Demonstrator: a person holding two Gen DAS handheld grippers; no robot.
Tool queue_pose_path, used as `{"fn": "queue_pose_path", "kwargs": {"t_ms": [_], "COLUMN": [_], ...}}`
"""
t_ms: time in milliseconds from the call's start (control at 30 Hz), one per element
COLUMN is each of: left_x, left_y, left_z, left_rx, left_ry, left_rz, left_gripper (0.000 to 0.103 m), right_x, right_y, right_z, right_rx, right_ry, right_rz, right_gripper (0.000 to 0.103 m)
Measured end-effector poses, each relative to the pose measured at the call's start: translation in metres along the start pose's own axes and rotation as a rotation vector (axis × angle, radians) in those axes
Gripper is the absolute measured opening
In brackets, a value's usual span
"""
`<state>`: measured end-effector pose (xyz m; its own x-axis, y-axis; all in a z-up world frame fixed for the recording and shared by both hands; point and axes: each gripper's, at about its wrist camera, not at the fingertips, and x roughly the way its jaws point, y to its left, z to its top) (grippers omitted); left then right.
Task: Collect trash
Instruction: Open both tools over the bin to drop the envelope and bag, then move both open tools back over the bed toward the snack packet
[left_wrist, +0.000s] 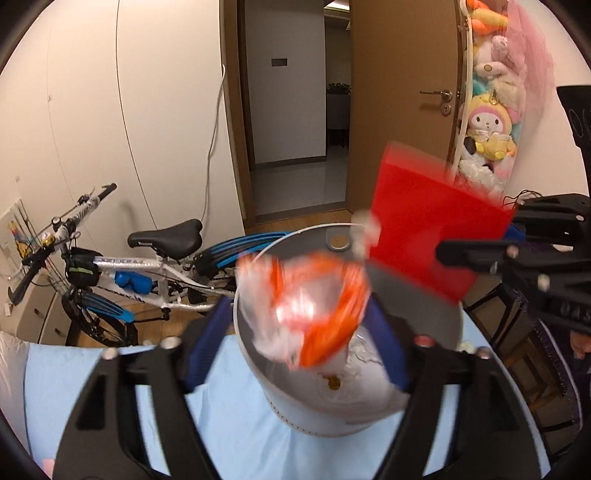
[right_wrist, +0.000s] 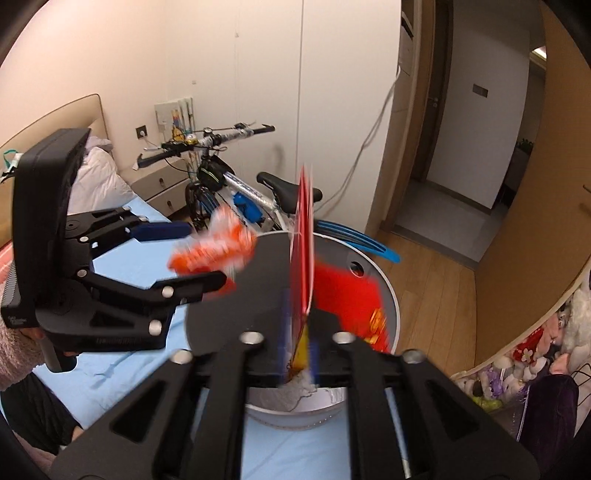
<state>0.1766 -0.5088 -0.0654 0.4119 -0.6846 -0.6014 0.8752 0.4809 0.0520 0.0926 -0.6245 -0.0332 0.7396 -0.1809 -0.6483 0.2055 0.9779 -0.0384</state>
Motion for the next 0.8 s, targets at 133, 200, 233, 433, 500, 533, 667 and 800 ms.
{"fn": "queue_pose_path", "kwargs": {"t_ms": [133,200,233,433,500,533,667,800], "left_x": [0.01,0.009,0.008,-0.019,-0.033,-0.04,-0.078,-0.117], "left_y": [0.0,0.006,0.01,0.041,0.053,0.06,0.09,0.118], "left_z": [-0.004,-0.01,-0.013,-0.05,-0.066,-0.075,-0.117,-0.16], "left_rx": [0.016,0.005,-0.003,-0.076,-0.102,-0.117,-0.191,-0.26], "left_ry": [0.02,0.031,0.036,0.055,0.061,0.065,0.083,0.107], "left_rz": [0.02,0.028,0.035,0.108,0.14,0.156,0.24,0.339], "left_gripper": [0.078,0.078,0.078,0.078,0.078,0.078,0.078,0.078], "right_x": [0.008,0.008,0.008,0.006,0.008,0.009,0.018,0.027], "right_y": [-0.004,-0.004,-0.003,0.022,0.04,0.051,0.103,0.168], "right_z": [-0.002,-0.003,-0.003,-0.007,-0.01,-0.011,-0.016,-0.024], "right_rx": [0.019,0.017,0.013,-0.019,-0.038,-0.049,-0.1,-0.158], "right_ry": [-0.015,-0.019,-0.017,-0.017,-0.014,-0.012,0.003,0.018], "right_rz": [-0.023,-0.022,-0.017,0.029,0.06,0.074,0.15,0.253], "right_gripper": [0.06,0.06,0.06,0.06,0.06,0.06,0.06,0.06]}}
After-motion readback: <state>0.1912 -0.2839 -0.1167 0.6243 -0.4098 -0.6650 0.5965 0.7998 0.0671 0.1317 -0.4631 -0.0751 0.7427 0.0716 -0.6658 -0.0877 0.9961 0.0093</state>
